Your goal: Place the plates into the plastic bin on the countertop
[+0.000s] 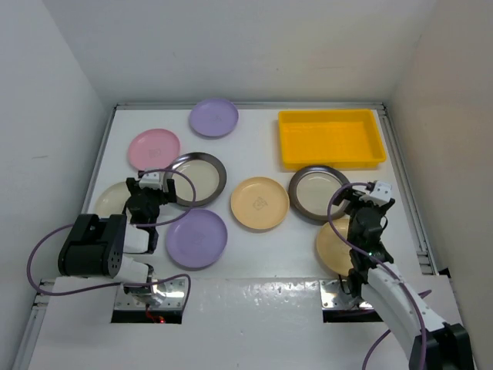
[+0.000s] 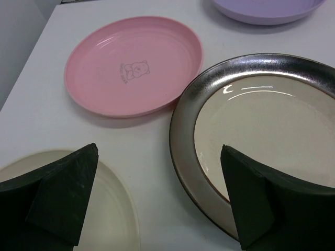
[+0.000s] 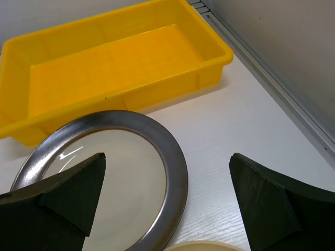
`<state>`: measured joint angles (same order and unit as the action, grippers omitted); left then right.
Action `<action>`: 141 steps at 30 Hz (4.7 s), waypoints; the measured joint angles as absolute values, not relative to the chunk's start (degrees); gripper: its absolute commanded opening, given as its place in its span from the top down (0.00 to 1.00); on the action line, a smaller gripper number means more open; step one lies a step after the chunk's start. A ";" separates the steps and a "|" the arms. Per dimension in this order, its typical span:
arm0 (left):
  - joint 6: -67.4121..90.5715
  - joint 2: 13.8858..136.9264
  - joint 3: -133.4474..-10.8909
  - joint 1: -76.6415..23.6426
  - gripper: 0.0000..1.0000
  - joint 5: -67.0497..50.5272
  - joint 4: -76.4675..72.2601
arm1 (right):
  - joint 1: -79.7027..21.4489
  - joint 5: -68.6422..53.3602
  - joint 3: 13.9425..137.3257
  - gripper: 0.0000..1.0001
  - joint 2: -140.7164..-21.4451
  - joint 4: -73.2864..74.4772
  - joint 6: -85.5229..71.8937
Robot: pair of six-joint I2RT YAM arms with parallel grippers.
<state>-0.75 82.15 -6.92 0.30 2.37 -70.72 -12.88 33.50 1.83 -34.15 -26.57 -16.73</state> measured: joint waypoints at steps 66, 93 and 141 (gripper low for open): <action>-5.26 68.79 -57.04 -4.64 0.23 -21.87 28.60 | 15.38 -30.04 43.38 1.00 -67.55 28.49 -30.92; 0.84 90.78 -61.47 12.73 0.26 -23.79 41.06 | 17.30 -30.74 90.61 0.93 -123.20 11.75 -48.66; 4.86 115.22 -78.30 9.41 1.00 -40.62 35.33 | 0.64 -19.49 91.55 0.18 -111.79 28.58 -17.85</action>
<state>4.86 115.22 -78.30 9.41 -40.62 35.33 0.64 -19.49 91.55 -111.79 28.58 -17.85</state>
